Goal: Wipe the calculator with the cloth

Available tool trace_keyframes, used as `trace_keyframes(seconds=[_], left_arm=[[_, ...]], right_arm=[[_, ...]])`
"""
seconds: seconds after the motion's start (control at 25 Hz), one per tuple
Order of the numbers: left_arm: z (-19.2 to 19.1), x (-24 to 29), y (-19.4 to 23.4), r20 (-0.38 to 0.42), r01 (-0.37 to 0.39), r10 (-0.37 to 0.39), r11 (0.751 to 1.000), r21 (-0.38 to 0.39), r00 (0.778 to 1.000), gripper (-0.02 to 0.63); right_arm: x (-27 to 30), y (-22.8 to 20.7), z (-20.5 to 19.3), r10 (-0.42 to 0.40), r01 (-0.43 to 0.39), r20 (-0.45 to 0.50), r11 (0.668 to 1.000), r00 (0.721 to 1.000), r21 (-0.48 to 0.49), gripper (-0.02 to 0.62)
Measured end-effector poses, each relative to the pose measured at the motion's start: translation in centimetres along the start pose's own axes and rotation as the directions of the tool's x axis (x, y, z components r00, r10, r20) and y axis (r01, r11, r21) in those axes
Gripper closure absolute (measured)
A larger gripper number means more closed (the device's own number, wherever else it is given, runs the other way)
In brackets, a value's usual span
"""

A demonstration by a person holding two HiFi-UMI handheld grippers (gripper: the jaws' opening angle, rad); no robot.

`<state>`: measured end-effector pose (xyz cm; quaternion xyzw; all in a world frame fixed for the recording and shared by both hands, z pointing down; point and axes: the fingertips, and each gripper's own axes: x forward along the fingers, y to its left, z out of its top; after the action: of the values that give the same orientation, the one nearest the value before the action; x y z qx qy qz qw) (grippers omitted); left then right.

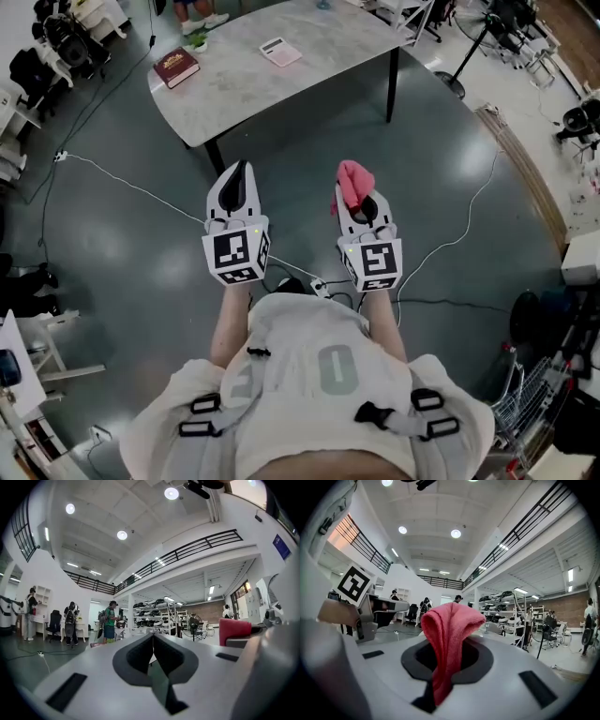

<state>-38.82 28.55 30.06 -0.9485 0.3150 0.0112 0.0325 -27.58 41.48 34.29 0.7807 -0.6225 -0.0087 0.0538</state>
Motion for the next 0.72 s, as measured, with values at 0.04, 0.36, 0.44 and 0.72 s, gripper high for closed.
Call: trace_keyframes(seconds=[0.04, 0.36, 0.44, 0.72], left_arm=[[-0.2, -0.2, -0.1, 0.002, -0.008, 0.008, 1.0, -0.002, 1.0, 0.584], [-0.5, 2.4, 0.7, 0.022, -0.046, 0.046, 0.999, -0.018, 0.999, 0.584], [-0.7, 4.5, 1.3, 0.04, -0.043, 0.042, 0.999, 0.005, 0.998, 0.584], [-1.7, 16.4, 3.8, 0.09, -0.044, 0.046, 0.999, -0.019, 0.995, 0.584]], right_arm=[[-0.3, -0.1, -0.2, 0.005, -0.005, 0.003, 1.0, 1.0, -0.003, 0.54], [2.5, -1.9, -1.0, 0.042, -0.042, -0.011, 0.999, 0.999, -0.022, 0.54], [4.2, -2.5, -1.1, 0.049, -0.049, 0.007, 0.999, 0.999, -0.022, 0.54], [13.5, -7.3, -1.0, 0.069, -0.066, 0.026, 0.99, 0.997, -0.128, 0.54]])
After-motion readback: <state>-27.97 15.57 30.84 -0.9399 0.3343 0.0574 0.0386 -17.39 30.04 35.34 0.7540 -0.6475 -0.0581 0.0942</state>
